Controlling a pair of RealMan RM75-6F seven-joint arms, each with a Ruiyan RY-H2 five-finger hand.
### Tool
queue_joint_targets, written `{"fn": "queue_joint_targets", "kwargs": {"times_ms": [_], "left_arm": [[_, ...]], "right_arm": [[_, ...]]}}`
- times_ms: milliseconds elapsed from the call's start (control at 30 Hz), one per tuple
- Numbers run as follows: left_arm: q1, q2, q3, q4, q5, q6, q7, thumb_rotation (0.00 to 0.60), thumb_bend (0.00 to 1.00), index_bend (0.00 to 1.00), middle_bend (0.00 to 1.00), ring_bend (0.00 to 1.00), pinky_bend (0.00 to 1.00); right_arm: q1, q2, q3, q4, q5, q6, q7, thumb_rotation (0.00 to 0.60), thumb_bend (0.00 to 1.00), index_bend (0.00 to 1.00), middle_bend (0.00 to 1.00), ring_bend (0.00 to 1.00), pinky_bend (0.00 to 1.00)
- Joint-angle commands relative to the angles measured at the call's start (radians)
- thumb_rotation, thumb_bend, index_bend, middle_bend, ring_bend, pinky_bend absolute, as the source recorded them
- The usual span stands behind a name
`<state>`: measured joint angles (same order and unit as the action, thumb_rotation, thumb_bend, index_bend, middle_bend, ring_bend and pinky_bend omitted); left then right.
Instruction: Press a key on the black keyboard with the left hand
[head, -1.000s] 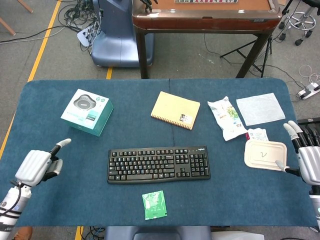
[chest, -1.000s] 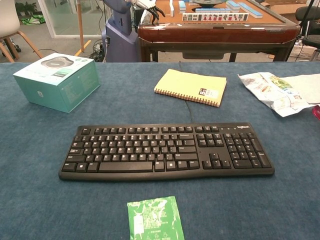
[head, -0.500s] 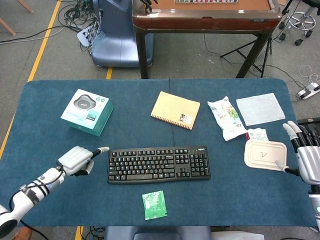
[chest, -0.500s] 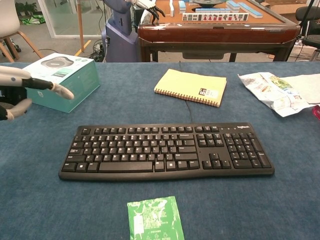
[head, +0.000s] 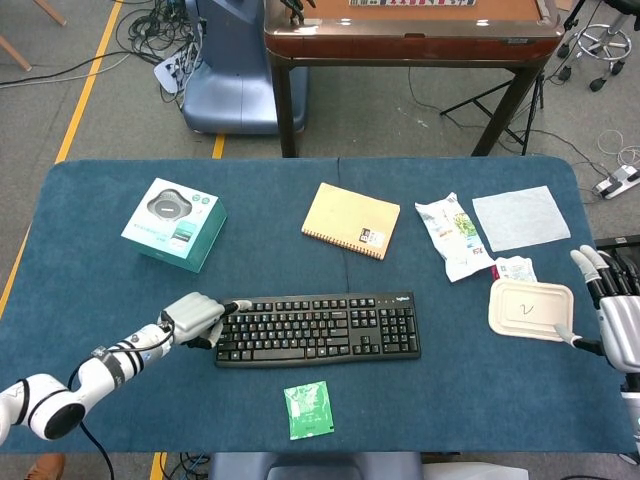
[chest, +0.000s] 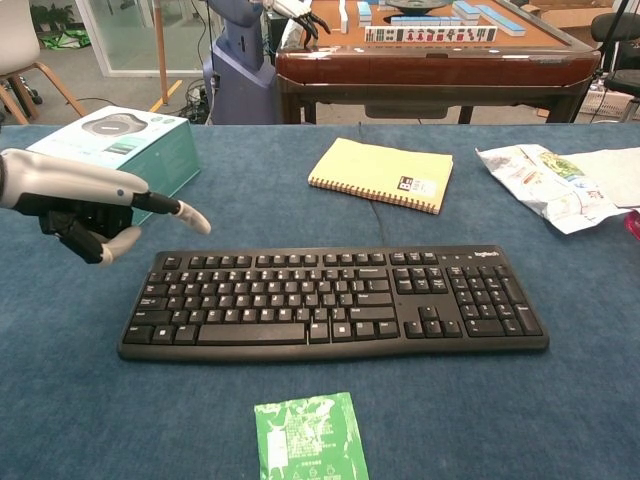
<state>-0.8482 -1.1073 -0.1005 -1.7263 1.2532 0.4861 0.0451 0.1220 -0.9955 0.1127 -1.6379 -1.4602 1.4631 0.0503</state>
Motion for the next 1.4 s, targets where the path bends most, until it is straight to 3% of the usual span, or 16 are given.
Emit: {"fn": "queue_joint_targets", "kwargs": {"times_ms": [33,600,1400], "left_arm": [[-0.026,-0.028,0.009,0.020,-0.031,-0.011,0.027,0.492,0.77,0.08,1.00,1.00,1.00],[-0.129,-0.129,0.052,0.112,-0.185,-0.021,0.103,0.485,0.77,0.08,1.00,1.00,1.00],[-0.205,-0.174,0.112,0.144,-0.262,-0.018,0.142,0.478,0.77,0.08,1.00,1.00,1.00]], "right_arm": [[-0.001,0.000,-0.001,0.001,0.000,0.000,0.002,0.600,0.05,0.00,0.05,0.07,0.04],[-0.009,-0.001,-0.003,0.012,0.006,0.000,0.009,0.600,0.05,0.00,0.05,0.07,0.04],[-0.022,-0.002,-0.005,0.026,0.013,0.005,0.023,0.600,0.05,0.00,0.05,0.07,0.04]]}}
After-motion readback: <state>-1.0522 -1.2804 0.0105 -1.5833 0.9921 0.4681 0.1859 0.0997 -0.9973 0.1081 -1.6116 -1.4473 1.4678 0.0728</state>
